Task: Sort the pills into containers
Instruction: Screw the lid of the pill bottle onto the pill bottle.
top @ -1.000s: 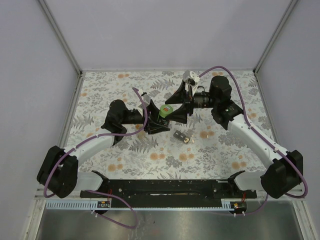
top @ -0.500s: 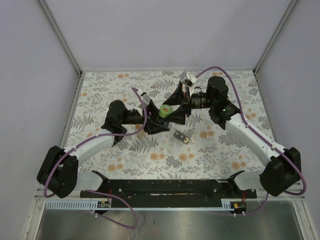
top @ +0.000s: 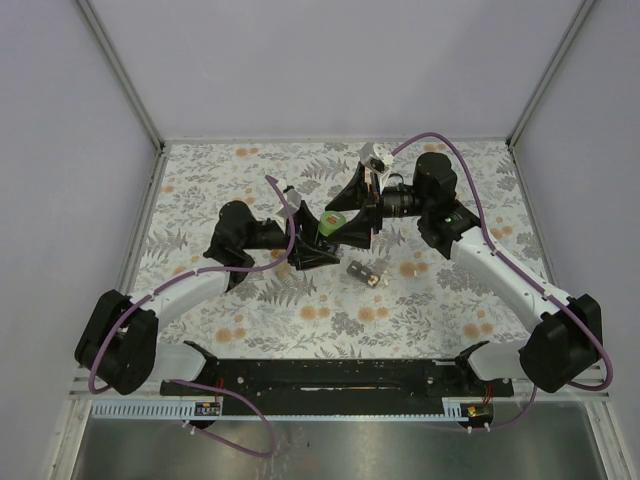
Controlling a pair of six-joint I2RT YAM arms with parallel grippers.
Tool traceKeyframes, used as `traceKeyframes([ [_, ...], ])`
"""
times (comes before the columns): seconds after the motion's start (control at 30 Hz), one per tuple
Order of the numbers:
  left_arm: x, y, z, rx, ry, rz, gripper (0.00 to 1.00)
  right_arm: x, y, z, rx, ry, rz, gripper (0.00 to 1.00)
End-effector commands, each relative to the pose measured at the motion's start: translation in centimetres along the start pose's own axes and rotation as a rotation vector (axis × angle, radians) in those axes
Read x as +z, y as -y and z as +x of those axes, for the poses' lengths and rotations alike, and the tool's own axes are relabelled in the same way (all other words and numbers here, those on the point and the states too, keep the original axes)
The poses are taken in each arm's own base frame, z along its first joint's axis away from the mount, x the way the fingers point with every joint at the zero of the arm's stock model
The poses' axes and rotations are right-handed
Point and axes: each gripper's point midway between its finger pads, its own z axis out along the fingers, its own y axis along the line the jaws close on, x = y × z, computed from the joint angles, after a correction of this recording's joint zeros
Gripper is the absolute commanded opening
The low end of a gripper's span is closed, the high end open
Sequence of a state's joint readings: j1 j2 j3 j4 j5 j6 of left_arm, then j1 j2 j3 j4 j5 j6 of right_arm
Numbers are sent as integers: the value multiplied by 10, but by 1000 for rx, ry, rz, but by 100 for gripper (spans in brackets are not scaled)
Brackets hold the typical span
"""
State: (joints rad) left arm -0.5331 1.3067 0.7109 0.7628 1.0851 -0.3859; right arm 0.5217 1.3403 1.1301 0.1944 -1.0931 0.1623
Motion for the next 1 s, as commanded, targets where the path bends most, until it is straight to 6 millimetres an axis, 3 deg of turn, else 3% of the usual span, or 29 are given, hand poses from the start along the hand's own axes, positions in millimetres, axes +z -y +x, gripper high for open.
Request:
traceKeyframes([
  [0.0,2,7,-8,68,22,40,0,1,-9,-14,-52,22,-29,92],
  [0.3,3,5,-6,64,21,30,0,3,-5,-16,-39,22,-17,59],
  [0.5,3,-13,-6,84,22,-73,0,2,4,-17,-26,25,47,42],
  [0.77,-4,-51,-11,165,21,-310,0,7,23,-15,32,37,170,32],
  [0.97,-14,-77,-16,178,47,-482,0,9,50,-3,106,26,309,26],
])
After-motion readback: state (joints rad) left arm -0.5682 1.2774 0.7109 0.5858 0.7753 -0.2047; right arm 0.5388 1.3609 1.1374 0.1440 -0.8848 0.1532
